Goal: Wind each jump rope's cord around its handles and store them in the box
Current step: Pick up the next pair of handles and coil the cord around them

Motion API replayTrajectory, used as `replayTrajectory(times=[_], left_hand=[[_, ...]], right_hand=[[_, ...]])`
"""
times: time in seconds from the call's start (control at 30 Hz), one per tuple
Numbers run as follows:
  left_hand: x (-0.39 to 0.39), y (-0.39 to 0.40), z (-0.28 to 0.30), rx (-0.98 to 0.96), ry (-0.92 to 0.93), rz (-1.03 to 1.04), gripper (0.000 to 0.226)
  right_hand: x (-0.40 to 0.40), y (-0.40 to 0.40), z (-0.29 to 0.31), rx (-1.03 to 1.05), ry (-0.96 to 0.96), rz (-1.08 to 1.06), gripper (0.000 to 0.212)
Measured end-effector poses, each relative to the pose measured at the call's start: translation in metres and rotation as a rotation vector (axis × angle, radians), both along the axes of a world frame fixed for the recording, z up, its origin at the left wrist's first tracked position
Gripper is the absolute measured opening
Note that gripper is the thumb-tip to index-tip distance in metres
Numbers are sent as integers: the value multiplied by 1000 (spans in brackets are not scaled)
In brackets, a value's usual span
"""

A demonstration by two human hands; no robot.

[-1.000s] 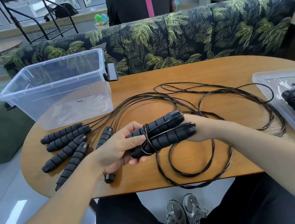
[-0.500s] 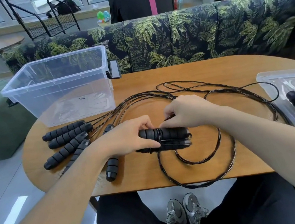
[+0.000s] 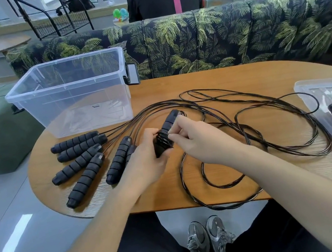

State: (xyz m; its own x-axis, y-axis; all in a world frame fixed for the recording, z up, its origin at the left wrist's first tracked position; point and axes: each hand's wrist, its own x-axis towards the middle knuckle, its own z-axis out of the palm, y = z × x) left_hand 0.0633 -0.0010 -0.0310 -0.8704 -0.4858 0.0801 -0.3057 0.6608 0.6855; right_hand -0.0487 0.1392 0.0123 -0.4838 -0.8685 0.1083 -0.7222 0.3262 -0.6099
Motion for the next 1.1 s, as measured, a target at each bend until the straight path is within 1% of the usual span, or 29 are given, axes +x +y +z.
replayTrajectory(times=[0.03,0.13,0.17,0.23,0.33,0.43,0.53,0.63,0.7,0.8,0.9,0.97,1.03,1.1], left_hand=[[0,1,-1,127,43,17,53],[0,7,0,687,193,74,51],[1,7,-1,805,225,80,50],[4,5,-6,961,260,41,47],[10,1,-17,1189,325,-14,45],[11,5,-25,1325,359,-67,38],[7,11,-31,1385,345,-91,28],[5,12,-34,1422,340,-104,36],[4,12,-33,1406,320,-76,41],[5,12,-32,1366,290,-135,47],[8,10,-33,1384,286,-201,42],[8,10,-29,1392,298,-243,41],[5,8,-22,1398,316,-294,40],[2,4,-12,1403,316,-348,44]], right_hand=[[0,0,-3,-12,-13,1,14],[-1,3,-14,3,2,-45,21],[-2,4,-17,20,10,-48,23],[-6,10,-23,56,1,-15,26],[-15,18,-30,73,-104,50,30],[-22,20,-31,135,-145,112,30],[-32,25,-29,184,-197,182,27],[-45,30,-29,223,-202,212,28],[-51,29,-31,219,-180,193,38],[-58,25,-32,236,-163,173,54],[-62,25,-31,269,-164,119,65],[-64,26,-33,256,-208,144,64],[-66,28,-32,193,-277,216,54],[-69,30,-27,118,-392,287,44]])
